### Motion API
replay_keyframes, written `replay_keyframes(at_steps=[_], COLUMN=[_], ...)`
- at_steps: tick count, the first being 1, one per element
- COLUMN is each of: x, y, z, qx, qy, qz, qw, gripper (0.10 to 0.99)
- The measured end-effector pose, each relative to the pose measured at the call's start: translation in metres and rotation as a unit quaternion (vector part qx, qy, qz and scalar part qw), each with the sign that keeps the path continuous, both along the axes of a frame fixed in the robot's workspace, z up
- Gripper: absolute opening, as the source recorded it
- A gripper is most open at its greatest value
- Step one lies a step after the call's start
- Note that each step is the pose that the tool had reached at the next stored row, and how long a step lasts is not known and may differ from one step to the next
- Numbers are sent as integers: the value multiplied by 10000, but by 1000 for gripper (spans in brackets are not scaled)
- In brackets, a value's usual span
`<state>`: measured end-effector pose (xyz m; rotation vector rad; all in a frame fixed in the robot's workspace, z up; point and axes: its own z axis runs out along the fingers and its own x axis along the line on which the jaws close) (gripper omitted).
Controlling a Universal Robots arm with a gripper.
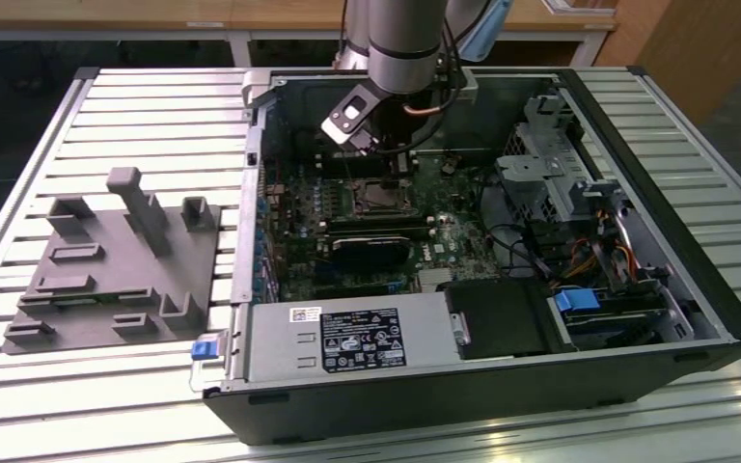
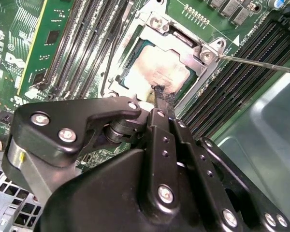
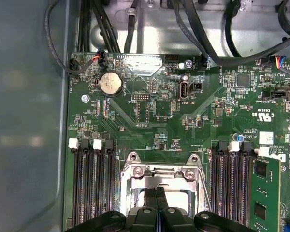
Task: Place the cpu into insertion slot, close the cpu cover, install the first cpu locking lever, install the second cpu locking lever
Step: 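Install the first cpu locking lever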
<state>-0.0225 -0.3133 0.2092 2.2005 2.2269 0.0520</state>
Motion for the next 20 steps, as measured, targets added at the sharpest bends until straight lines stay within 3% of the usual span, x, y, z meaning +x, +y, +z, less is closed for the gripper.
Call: replay_keyframes(at_steps=[6,14,16,20], x=[0,0,0,-2], y=[0,0,0,0], z=[41,189,245,427], qx=[0,0,0,0], qy=[0,0,0,0], qz=[0,0,0,0], qw=[10000,10000,10000,10000], gripper=[110,110,110,110])
